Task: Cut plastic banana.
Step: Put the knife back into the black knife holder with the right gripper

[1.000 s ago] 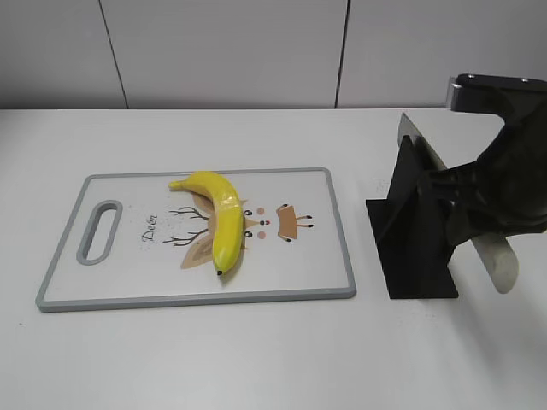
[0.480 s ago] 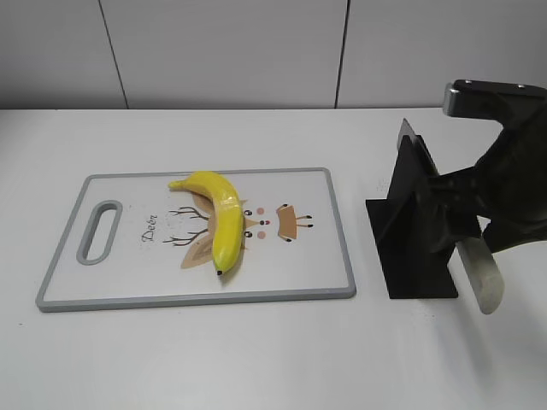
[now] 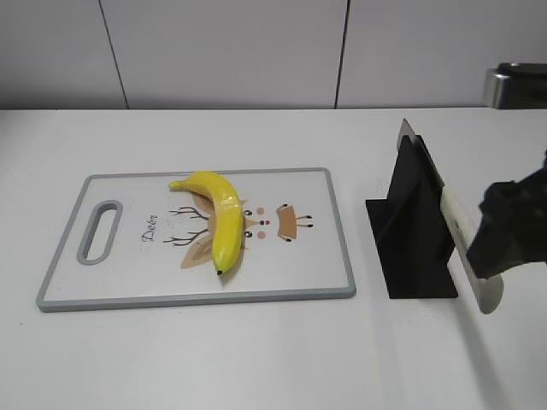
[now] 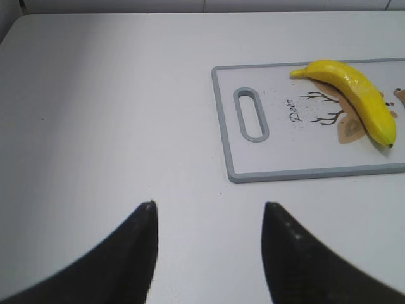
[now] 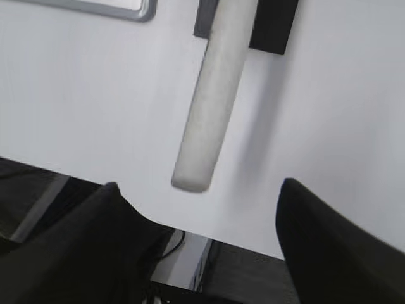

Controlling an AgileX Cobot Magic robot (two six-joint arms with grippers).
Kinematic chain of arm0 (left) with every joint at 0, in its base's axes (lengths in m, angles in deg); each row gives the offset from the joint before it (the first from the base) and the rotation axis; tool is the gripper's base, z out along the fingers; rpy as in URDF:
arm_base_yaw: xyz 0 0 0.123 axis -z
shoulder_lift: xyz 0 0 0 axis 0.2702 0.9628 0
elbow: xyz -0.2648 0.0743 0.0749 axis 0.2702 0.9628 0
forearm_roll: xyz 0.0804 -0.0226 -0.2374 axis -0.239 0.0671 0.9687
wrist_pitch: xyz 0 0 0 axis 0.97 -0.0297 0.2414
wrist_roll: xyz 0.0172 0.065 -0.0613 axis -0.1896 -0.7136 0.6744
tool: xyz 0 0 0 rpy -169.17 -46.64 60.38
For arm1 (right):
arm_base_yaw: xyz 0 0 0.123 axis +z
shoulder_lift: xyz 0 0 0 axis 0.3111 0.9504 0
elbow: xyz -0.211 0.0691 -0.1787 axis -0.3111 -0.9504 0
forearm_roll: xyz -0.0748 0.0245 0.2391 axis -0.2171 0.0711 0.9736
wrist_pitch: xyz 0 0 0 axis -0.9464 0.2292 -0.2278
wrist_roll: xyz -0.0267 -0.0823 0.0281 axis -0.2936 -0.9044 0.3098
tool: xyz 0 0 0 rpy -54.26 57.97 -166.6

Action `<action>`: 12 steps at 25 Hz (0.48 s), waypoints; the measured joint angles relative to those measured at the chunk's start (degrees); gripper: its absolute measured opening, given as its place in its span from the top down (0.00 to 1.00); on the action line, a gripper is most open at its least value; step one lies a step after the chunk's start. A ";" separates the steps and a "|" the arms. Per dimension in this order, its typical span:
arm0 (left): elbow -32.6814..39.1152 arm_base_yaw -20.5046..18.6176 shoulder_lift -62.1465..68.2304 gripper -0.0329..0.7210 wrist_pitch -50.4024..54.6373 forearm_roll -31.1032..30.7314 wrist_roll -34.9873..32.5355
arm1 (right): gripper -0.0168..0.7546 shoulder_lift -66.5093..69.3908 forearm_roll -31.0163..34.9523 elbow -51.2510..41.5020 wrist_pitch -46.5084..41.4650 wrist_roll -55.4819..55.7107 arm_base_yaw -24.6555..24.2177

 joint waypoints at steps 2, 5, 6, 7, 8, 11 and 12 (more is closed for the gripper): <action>0.00 0.00 0.00 0.28 0.00 0.00 0.00 | 0.24 -5.15 0.00 -0.46 -1.16 -2.63 0.00; 0.00 0.00 0.00 0.23 0.00 0.00 0.00 | 0.23 -13.70 0.05 -2.95 0.00 -5.95 0.00; 0.00 0.00 0.00 0.22 0.00 0.00 0.00 | 0.23 -16.86 0.05 -4.29 0.73 -6.68 0.00; 0.00 0.00 0.00 0.21 0.00 0.00 0.00 | 0.23 -20.00 0.05 -5.75 1.59 -7.17 0.00; 0.00 0.00 0.00 0.21 0.00 0.00 0.00 | 0.23 -22.57 0.05 -6.99 2.16 -7.41 0.00; 0.00 0.00 0.00 0.21 0.00 0.00 0.00 | 0.23 -31.27 -0.08 -11.05 2.61 -7.90 0.00; 0.00 0.00 0.00 0.21 0.00 0.00 0.00 | 0.23 -34.48 -0.28 -12.16 2.61 -8.36 0.00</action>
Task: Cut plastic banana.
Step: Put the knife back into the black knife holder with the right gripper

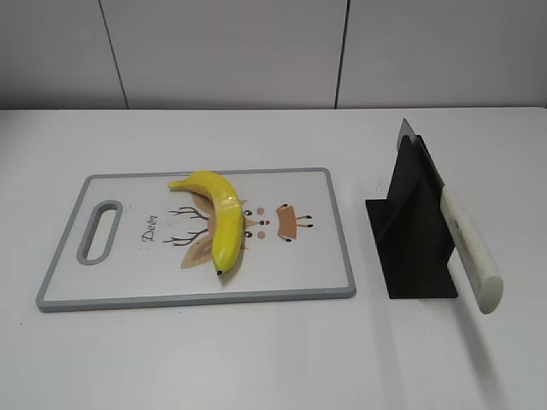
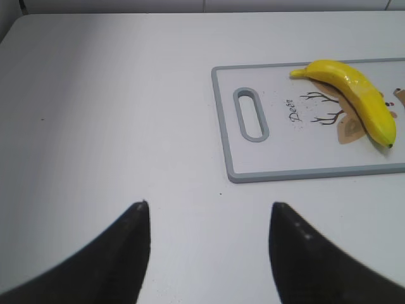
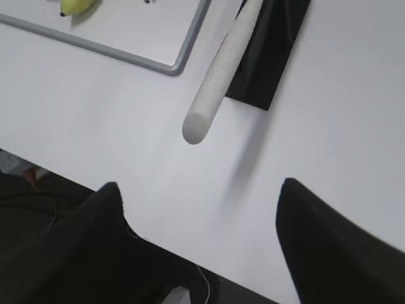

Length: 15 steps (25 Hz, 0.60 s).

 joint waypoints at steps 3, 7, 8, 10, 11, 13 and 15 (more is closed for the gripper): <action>0.00 0.00 0.00 0.21 0.00 0.04 0.00 | 0.23 -8.33 -1.42 -2.60 -0.19 0.00 0.00; 0.00 0.00 0.00 0.21 0.00 0.04 0.00 | 0.24 -17.51 -2.80 -5.87 -0.87 -0.37 0.00; 0.00 0.00 0.00 0.21 0.00 0.04 0.00 | 0.24 -19.94 -2.92 -6.85 -1.39 -0.37 0.00; 0.00 0.00 0.00 0.21 0.00 0.04 0.00 | 0.24 -23.21 -2.97 -8.45 -2.60 -0.41 0.00; 0.00 0.00 0.00 0.21 0.00 0.04 0.00 | 0.24 -24.52 -2.97 -9.13 -2.61 -0.43 0.00; 0.00 0.00 0.00 0.21 0.00 0.04 0.00 | 0.24 -27.18 -2.80 -10.34 -2.26 -0.43 0.00; 0.00 0.00 0.00 0.21 0.00 0.04 0.00 | 0.24 -29.05 -2.56 -10.64 -2.17 -0.43 0.00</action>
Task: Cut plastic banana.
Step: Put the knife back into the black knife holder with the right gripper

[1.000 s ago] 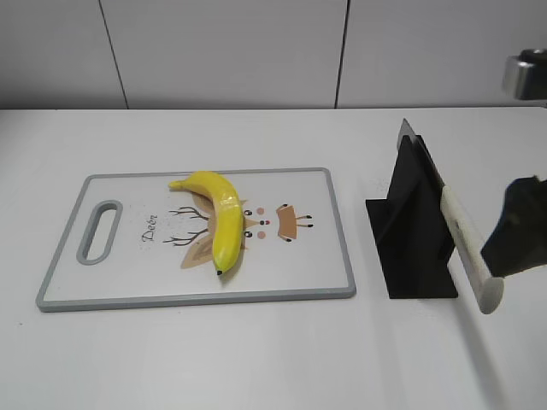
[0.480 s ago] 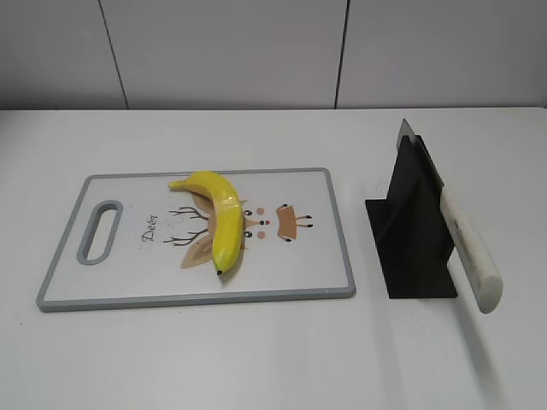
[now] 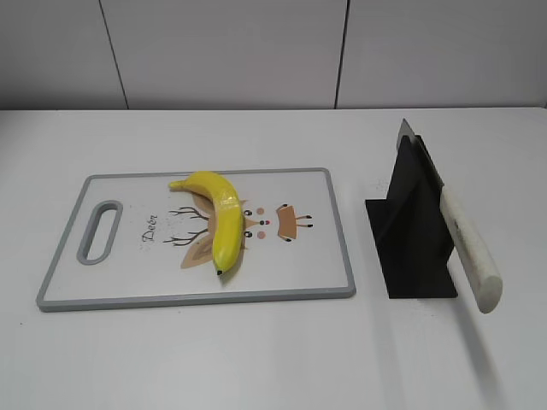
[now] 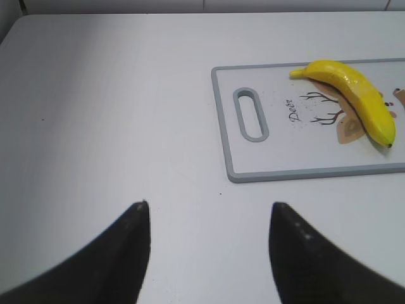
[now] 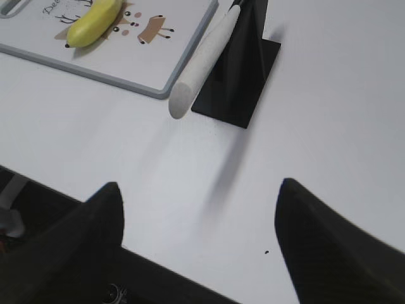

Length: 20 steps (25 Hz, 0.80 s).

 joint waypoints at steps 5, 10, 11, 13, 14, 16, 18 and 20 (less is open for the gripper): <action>0.00 0.00 0.00 0.21 0.00 0.00 0.00 | 0.24 -3.91 0.12 0.00 0.39 0.00 0.00; 0.00 0.00 0.00 0.21 -0.06 -0.05 0.00 | 0.24 -7.33 0.24 0.00 0.50 0.00 0.00; 0.00 0.00 0.00 0.21 -0.06 0.02 0.00 | 0.24 -7.46 0.24 0.00 0.50 0.00 0.00; 0.00 0.00 0.00 0.21 -0.06 0.02 0.00 | 0.24 -7.46 0.40 0.00 0.50 0.00 0.00; 0.00 0.00 0.00 0.21 -0.06 -0.03 0.00 | 0.24 -7.46 0.47 0.00 0.50 0.00 -0.10; 0.00 0.00 0.00 0.21 -0.06 0.01 0.00 | 0.24 -7.46 0.52 0.00 0.50 0.00 -0.77; 0.00 0.00 0.00 0.21 -0.06 0.01 0.00 | 0.24 -7.46 0.52 0.00 0.50 0.00 -3.12; 0.00 0.00 0.00 0.21 -0.06 0.01 0.00 | 0.24 -7.46 0.52 0.00 0.50 0.00 -6.82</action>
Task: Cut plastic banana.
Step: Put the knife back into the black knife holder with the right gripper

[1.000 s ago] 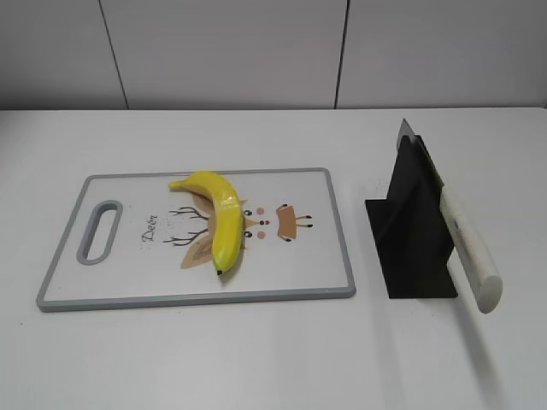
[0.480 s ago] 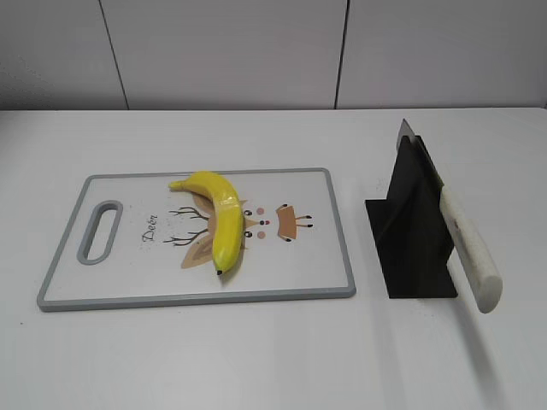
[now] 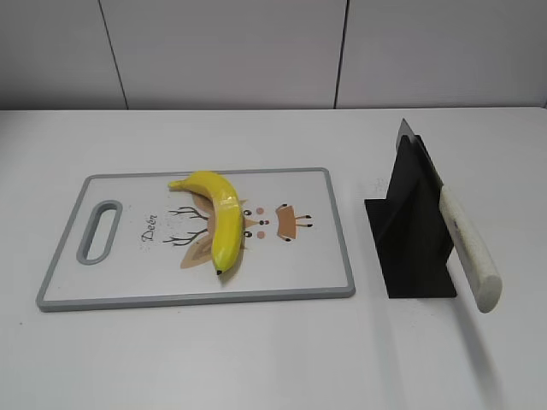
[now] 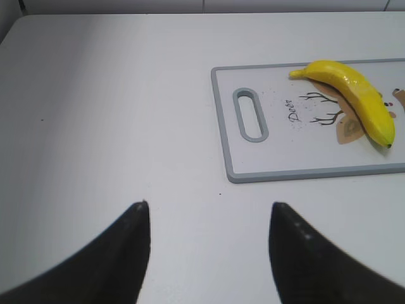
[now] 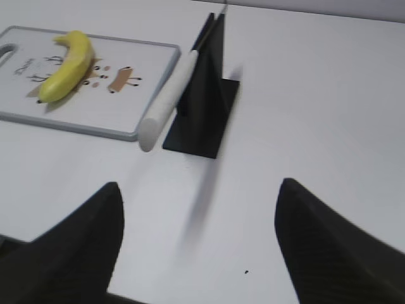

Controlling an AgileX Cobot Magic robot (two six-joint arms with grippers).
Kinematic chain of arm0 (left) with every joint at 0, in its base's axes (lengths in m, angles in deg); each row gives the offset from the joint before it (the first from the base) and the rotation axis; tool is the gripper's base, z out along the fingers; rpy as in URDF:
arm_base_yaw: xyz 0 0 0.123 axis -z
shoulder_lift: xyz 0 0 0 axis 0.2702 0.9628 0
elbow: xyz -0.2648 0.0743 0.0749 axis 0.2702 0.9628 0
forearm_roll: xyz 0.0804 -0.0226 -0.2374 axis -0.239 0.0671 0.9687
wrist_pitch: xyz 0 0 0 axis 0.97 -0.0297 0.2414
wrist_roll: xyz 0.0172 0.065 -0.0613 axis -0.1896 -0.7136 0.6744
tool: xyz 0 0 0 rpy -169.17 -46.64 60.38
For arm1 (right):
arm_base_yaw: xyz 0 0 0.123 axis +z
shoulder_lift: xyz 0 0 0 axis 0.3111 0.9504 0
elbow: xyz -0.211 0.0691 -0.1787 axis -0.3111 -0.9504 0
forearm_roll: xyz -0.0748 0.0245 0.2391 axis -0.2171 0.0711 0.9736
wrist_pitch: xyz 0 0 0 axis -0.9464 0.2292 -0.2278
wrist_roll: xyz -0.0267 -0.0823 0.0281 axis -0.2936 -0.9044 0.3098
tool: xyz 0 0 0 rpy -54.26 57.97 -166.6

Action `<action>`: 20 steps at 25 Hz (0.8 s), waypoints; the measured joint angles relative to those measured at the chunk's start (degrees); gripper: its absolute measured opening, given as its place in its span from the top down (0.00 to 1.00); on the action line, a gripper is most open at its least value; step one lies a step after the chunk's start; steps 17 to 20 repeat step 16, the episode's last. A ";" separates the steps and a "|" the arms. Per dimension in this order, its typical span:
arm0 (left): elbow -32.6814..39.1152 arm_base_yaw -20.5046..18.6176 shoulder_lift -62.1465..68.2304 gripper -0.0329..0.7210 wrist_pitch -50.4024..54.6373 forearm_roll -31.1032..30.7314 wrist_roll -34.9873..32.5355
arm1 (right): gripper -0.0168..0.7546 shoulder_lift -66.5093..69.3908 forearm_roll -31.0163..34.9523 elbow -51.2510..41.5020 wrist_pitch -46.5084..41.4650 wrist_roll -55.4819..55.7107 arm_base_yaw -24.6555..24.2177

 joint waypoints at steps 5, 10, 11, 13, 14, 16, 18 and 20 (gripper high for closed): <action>0.00 0.00 0.00 0.21 0.00 0.00 0.00 | 0.24 0.00 0.00 0.00 0.00 0.00 -11.10; 0.00 0.00 0.00 0.22 0.00 0.00 0.00 | 0.24 0.00 0.00 0.00 0.00 0.05 -15.68; 0.00 0.00 0.00 0.22 0.00 0.00 0.00 | 0.24 0.00 0.00 0.00 0.00 0.05 -15.74; 0.00 0.00 0.00 0.22 0.00 0.00 0.00 | 0.24 0.00 0.02 0.00 0.00 0.05 -15.74; 0.00 0.00 0.00 0.22 0.00 0.00 0.00 | 0.24 0.00 0.02 0.00 0.00 0.05 -15.74; 0.00 0.00 0.00 0.22 0.00 0.00 0.00 | 0.24 0.00 0.02 0.00 0.00 0.05 -15.74; 0.00 0.00 0.00 0.22 0.00 0.00 0.00 | 0.24 0.00 0.02 0.00 0.00 0.05 -15.74; 0.00 0.00 0.00 0.22 0.00 0.00 0.00 | 0.24 0.00 0.02 0.00 0.00 0.05 -15.74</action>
